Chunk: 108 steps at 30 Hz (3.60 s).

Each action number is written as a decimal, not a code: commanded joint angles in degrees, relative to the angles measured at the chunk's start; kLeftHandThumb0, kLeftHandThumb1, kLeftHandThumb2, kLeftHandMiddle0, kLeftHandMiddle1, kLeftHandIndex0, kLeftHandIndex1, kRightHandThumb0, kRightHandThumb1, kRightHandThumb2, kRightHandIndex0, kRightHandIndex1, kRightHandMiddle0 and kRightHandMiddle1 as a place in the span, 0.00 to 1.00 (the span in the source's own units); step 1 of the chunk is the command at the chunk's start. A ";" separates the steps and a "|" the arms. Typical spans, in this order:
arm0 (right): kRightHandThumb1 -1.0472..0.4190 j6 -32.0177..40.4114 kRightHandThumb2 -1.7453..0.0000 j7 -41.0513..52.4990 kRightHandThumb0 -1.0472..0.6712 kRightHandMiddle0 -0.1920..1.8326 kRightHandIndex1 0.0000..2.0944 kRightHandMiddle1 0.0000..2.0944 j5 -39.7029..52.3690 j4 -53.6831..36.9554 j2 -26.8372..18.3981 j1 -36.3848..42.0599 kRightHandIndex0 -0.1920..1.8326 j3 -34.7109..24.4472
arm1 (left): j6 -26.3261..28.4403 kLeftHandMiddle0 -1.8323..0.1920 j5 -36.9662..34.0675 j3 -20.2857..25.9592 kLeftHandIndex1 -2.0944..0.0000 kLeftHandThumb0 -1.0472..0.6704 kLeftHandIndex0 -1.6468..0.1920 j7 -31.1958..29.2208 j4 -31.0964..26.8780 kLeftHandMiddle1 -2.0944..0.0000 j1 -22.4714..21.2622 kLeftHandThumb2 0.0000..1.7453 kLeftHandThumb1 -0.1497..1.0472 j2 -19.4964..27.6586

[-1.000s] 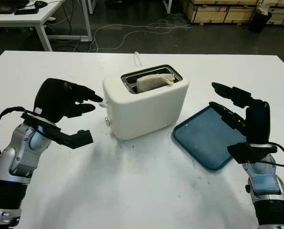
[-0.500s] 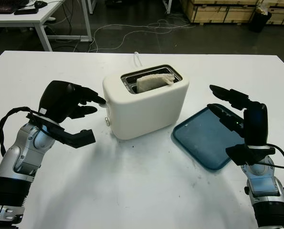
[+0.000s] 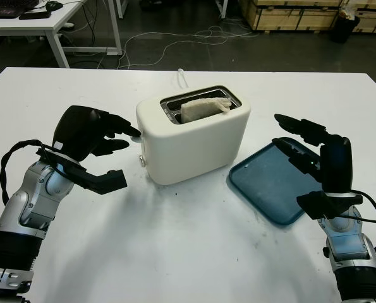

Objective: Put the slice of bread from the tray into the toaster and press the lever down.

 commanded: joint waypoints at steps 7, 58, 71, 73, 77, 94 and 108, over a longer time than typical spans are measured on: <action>0.14 -0.34 1.00 0.27 0.52 0.57 0.00 0.00 0.34 -0.50 0.01 0.17 0.60 0.04 | 0.03 0.40 -0.94 -0.74 1.00 0.58 0.19 0.26 0.90 0.51 -0.55 0.01 0.70 -1.59; 0.13 -0.53 1.00 0.03 0.52 0.57 0.00 0.00 0.64 -1.07 -0.20 1.07 0.60 -0.73 | 8.40 0.47 -2.14 -5.70 0.99 0.65 0.20 4.02 6.40 0.35 2.73 0.01 0.85 -11.04; 0.13 -1.37 1.00 0.83 0.52 0.56 0.00 0.00 1.05 -1.72 -1.06 1.85 0.59 -1.58 | 15.23 0.52 -1.74 -11.33 1.00 0.59 0.21 7.72 13.31 0.36 4.26 0.05 0.89 -17.89; 0.13 -1.18 1.00 1.20 0.52 0.56 0.00 0.00 1.42 -1.96 -0.99 1.88 0.59 -1.59 | 15.17 0.51 -1.83 -11.76 1.00 0.59 0.21 7.89 13.35 0.37 4.28 0.05 0.89 -17.58; 0.12 -0.82 1.00 0.99 0.51 0.56 0.00 0.00 0.82 -2.12 -0.93 1.82 0.59 -1.56 | 16.45 0.52 -1.64 -12.11 1.00 0.58 0.22 7.53 11.73 0.37 4.56 0.05 0.89 -16.88; 0.12 -1.20 1.00 1.52 0.51 0.56 0.00 0.00 1.33 -2.30 -1.15 1.83 0.59 -1.63 | 22.78 0.53 0.07 -15.15 1.00 0.59 0.22 3.45 4.12 0.39 4.95 0.01 0.89 -13.49; 0.13 -0.34 1.00 4.06 0.50 0.56 0.00 0.00 1.93 -3.15 -3.87 3.34 0.59 -2.62 | 34.76 0.51 -0.82 -22.29 0.99 0.58 0.29 -0.83 22.09 0.51 1.99 0.08 0.89 -24.33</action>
